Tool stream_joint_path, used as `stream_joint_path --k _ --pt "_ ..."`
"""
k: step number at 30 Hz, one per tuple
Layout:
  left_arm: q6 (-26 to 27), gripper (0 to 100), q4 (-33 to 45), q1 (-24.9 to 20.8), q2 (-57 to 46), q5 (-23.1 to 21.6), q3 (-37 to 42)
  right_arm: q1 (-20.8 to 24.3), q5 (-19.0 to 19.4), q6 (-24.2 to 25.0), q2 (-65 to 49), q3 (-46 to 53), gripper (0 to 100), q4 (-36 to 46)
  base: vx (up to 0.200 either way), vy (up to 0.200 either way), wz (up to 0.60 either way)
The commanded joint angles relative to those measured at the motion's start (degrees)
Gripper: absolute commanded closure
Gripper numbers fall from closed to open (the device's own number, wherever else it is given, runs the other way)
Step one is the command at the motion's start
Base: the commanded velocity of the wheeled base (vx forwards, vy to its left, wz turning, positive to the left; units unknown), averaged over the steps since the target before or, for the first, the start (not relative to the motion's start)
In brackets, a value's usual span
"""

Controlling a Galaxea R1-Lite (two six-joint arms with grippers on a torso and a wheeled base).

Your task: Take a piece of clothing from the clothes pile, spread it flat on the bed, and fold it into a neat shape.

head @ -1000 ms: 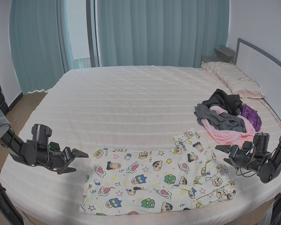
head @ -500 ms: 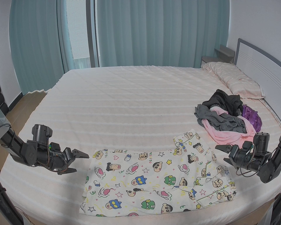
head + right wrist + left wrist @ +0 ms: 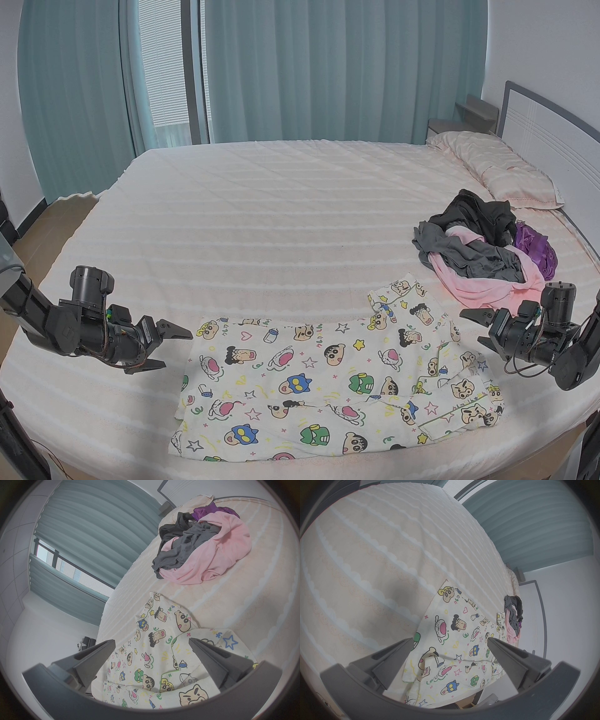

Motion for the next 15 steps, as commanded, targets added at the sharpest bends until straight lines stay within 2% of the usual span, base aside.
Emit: stream_joint_path --k 1,8,9,15 --pt "-0.02 0 -0.03 0.09 0.09 -0.01 0.02 -0.05 0.04 0.05 0.19 0.00 0 -0.02 0.000 0.000 0.00" --pt "-0.02 0 -0.12 0.18 0.09 0.96 -0.86 0.04 0.04 -0.04 0.19 0.00 0 -0.02 0.000 0.000 0.00" --pt "-0.02 0 -0.12 0.01 0.26 2.98 -1.65 0.04 0.04 -0.04 0.19 -0.09 0 -0.02 0.000 0.000 0.00" --pt "0.06 0 -0.03 -0.96 5.01 6.93 -8.77 1.01 -0.05 -0.04 0.01 0.00 0 -0.02 0.000 0.000 0.00"
